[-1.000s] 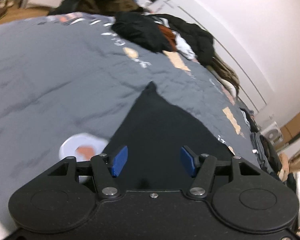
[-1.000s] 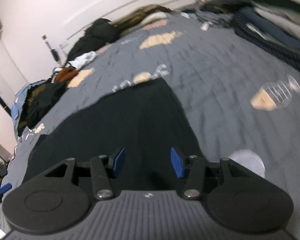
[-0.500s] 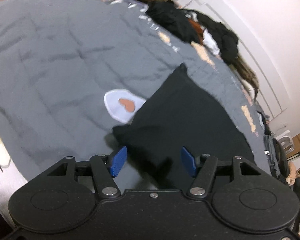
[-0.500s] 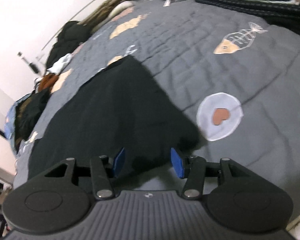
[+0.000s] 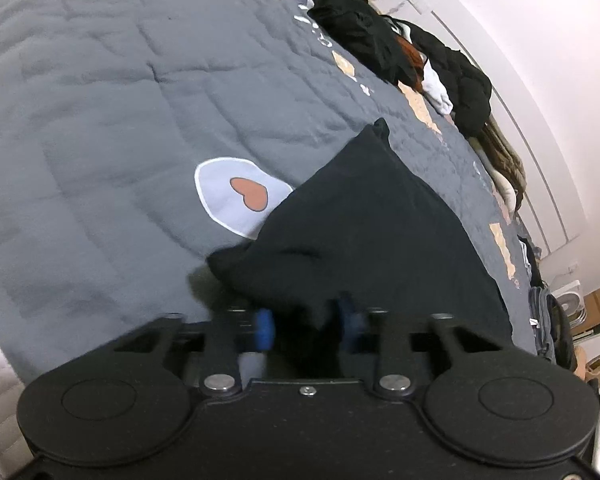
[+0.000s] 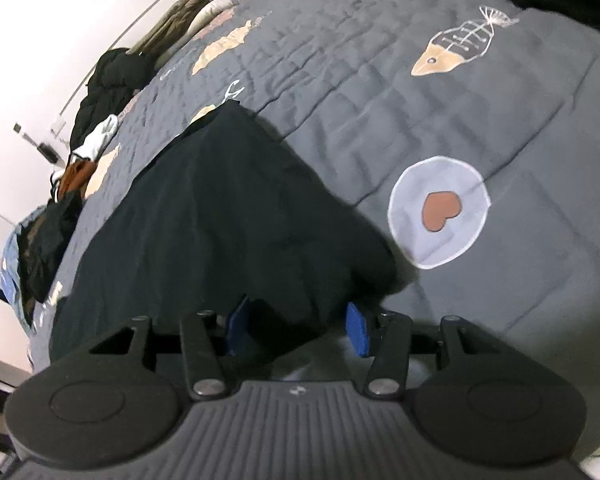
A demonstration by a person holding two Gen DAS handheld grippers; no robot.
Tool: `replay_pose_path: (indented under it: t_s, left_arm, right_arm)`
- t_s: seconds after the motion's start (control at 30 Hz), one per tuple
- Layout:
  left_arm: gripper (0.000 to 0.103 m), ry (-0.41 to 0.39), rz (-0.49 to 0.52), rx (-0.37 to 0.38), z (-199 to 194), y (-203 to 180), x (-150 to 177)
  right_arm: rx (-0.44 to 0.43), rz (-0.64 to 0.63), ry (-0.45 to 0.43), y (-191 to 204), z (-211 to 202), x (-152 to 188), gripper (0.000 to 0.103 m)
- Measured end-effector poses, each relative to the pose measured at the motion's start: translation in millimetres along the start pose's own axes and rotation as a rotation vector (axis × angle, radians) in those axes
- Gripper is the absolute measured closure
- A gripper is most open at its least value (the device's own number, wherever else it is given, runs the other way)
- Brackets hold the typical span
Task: Fold clothes
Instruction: 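Grasp the edge of the folded black shirt with the left tool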
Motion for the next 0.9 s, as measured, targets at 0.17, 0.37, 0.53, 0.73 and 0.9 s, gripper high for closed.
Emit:
replay_pose_path:
  t_s: [0.17, 0.37, 0.53, 0.73, 0.9]
  left_arm:
    - [0.087, -0.012, 0.001, 0.02, -4.1, -8.8, -0.4]
    - [0.074, 0.026, -0.033, -0.042, 4.9, -1.0, 3.8]
    - [0.065, 0.034, -0.028, -0.044, 5.7, -5.3, 4.3]
    - [0.06, 0.015, -0.02, -0.051, 8.8, -9.3, 7.2]
    - [0.059, 0.018, -0.021, -0.046, 10.3, -8.3, 6.4]
  right_arm:
    - [-0.015, 0.058, -0.01, -0.9, 4.2, -4.4, 0.05]
    - [-0.009, 0.127, 0.026, -14.0, -11.1, -7.6, 0.05]
    - [-0.016, 0.193, 0.04, -33.9, -27.0, -8.6, 0.05]
    - [-0.133, 0.32, 0.069, -27.9, 3.7, 6.8, 0.05]
    - [-0.164, 0.344, -0.004, -19.9, 22.0, 2.9, 0.05]
Point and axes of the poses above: each gripper's, at about its wrist camera, not at the fingertips, and z roughly the way its jaws point, y to its left, x to its underside, the point moved 3 cm from there along z, roughly the way its jaws point, and after that the axes turned 9 degrees about -z, right-handed, at the moved point
